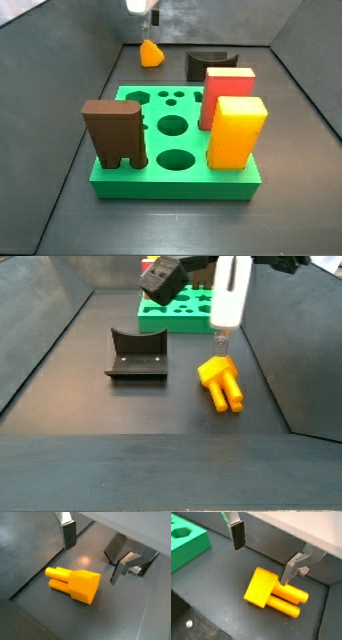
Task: Pick up the 3 prong object. Move up. Rotate the 3 prong object. Place the 3 prong object on the fixture. Regrasp the 3 prong object. Move to above the board. Insert the 3 prong object.
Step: Rotate the 3 prong object.
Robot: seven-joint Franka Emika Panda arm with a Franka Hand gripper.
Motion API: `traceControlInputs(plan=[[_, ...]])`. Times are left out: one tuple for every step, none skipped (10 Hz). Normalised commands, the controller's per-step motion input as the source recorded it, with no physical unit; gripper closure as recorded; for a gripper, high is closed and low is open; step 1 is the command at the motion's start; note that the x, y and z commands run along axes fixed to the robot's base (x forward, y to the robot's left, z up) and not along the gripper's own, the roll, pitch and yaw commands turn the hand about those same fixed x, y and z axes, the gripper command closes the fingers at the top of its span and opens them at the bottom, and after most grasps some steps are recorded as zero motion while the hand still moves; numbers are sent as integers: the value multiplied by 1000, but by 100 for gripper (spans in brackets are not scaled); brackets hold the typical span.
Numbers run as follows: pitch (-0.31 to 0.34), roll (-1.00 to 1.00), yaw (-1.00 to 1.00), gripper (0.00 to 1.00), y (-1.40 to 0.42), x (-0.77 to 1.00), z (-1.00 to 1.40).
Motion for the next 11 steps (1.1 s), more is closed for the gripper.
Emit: traceControlInputs(plan=[[-8,0,1000,0,2,41,-31],[-9,0,1000,0,1,41,-31],[-9,0,1000,0,1,41,-30],[-10,0,1000,0,2,41,-30],[-10,0,1000,0,2,41,-30],[-11,0,1000,0,2,41,-30],[-11,0,1000,0,2,41,-30],[-12,-1,1000,0,2,41,-30],[-13,-1,1000,0,2,41,-30],[-13,-1,1000,0,2,41,-30],[-14,-1,1000,0,2,41,-30]])
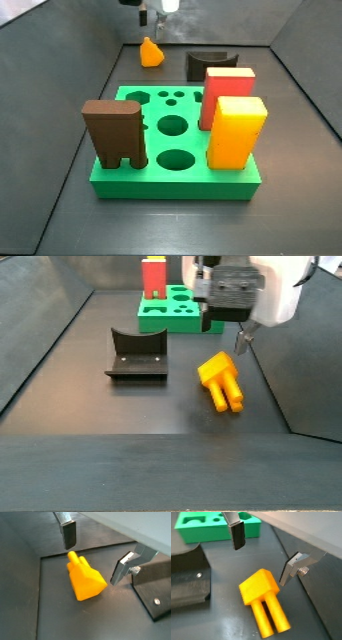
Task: Pick up the 3 prong object. Move up. Rotate the 3 prong object. Place the 3 prong object on the fixture. Regrasp the 3 prong object. Move to above the board. Insert the 3 prong object.
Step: Rotate the 3 prong object.
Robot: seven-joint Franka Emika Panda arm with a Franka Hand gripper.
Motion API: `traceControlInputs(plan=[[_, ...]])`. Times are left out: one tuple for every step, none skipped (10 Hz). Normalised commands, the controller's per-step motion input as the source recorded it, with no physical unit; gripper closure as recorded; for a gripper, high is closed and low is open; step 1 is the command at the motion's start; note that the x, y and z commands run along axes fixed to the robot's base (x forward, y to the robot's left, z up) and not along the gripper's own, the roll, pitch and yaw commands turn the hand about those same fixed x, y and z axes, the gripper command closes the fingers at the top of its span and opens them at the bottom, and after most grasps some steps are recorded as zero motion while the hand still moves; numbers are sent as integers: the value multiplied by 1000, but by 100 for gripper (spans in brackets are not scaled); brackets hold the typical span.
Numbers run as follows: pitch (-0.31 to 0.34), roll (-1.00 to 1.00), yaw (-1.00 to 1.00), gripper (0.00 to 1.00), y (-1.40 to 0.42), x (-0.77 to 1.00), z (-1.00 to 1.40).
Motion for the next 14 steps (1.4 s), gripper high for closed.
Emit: traceControlInputs(plan=[[-15,-1,1000,0,2,41,-30],[-16,-1,1000,0,2,41,-30],[-17,-1,1000,0,1,41,-30],[-19,-1,1000,0,2,41,-30],[-21,-1,1000,0,2,41,-30],[-23,-1,1000,0,2,41,-30],[-26,-1,1000,0,1,40,-30],[-30,-1,1000,0,1,40,-30],[-34,-1,1000,0,1,40,-30],[-42,-1,1000,0,1,39,-31],[-50,-2,1000,0,1,39,-31],[-58,-2,912,0,1,37,-32],[-57,-2,586,0,1,36,-33],[-57,-2,370,0,1,35,-34]])
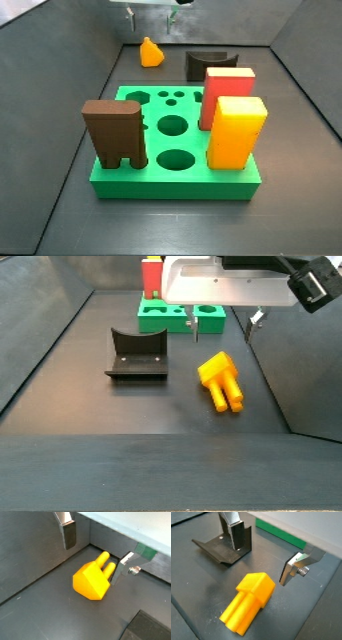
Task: Pick up the 3 prong object. Move up. Rotate the 3 prong object. Place the 3 prong object on the fixture. Regrasp the 3 prong object. Move to above the board. Insert the 3 prong object.
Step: Rotate the 3 prong object.
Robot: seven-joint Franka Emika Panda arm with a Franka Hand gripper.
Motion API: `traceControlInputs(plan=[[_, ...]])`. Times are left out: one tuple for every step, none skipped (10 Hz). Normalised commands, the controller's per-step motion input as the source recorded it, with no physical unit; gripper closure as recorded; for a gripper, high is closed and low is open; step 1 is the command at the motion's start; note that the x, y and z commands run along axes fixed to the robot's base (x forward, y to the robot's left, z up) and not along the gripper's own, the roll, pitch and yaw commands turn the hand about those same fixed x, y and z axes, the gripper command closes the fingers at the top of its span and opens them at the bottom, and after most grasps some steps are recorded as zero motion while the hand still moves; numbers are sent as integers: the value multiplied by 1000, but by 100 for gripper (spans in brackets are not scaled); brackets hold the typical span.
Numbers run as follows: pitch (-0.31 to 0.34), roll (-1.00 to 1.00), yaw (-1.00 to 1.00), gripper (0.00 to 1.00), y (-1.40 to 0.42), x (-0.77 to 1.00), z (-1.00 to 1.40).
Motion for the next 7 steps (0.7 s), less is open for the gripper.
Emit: traceControlInputs(plan=[[-56,-2,232,0,0,33,-35],[0,0,0,0,0,0,-1000],[-7,0,-35,0,0,5,-1000],[-20,-7,-34,0,-2,13,-1000],[-31,-26,-20,0,1,19,-1000],[-35,-44,-9,0,0,24,-1000],[-39,-60,0,0,1,33,-1000]])
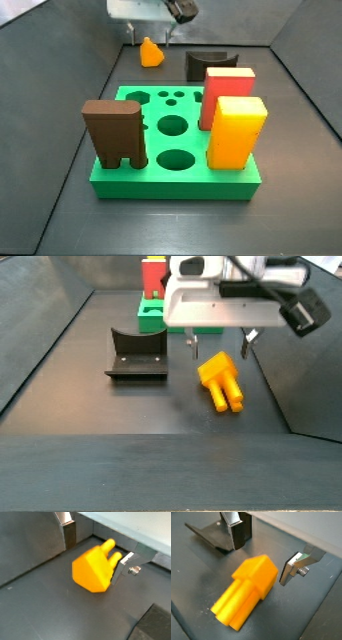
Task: Pick up the 3 prong object. Move up. Rotate the 3 prong object. Place the 3 prong object on the fixture. Regrasp the 3 prong object. Move to above the board. Insert the 3 prong object.
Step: Rotate the 3 prong object, then move up.
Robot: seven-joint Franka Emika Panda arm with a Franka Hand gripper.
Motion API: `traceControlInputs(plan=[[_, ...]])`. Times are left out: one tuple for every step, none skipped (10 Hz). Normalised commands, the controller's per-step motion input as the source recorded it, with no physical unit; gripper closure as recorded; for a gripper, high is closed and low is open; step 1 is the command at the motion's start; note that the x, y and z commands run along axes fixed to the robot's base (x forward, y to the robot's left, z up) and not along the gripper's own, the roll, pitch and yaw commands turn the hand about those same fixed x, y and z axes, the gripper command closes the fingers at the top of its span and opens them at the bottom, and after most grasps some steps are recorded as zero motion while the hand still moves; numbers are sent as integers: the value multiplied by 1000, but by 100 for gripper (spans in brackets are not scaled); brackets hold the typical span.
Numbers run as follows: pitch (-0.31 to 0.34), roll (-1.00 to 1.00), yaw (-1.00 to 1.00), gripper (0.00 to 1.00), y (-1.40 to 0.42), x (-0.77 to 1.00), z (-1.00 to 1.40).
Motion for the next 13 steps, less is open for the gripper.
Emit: traceControlInputs(plan=[[-41,-84,10,0,3,51,-1000],[-40,-91,11,0,6,54,-929],[-39,-103,10,0,12,53,-781],[-40,-109,9,0,13,50,-711],[-46,-122,6,0,17,48,-543],[-56,-128,4,0,17,45,-449],[-58,-134,-1,0,18,41,-357],[-62,-145,-1,0,17,39,-237],[0,0,0,100,0,0,0],[0,0,0,100,0,0,833],[7,0,0,100,0,-9,819],[27,13,-7,100,2,-28,691],[33,28,-13,100,2,-23,564]])
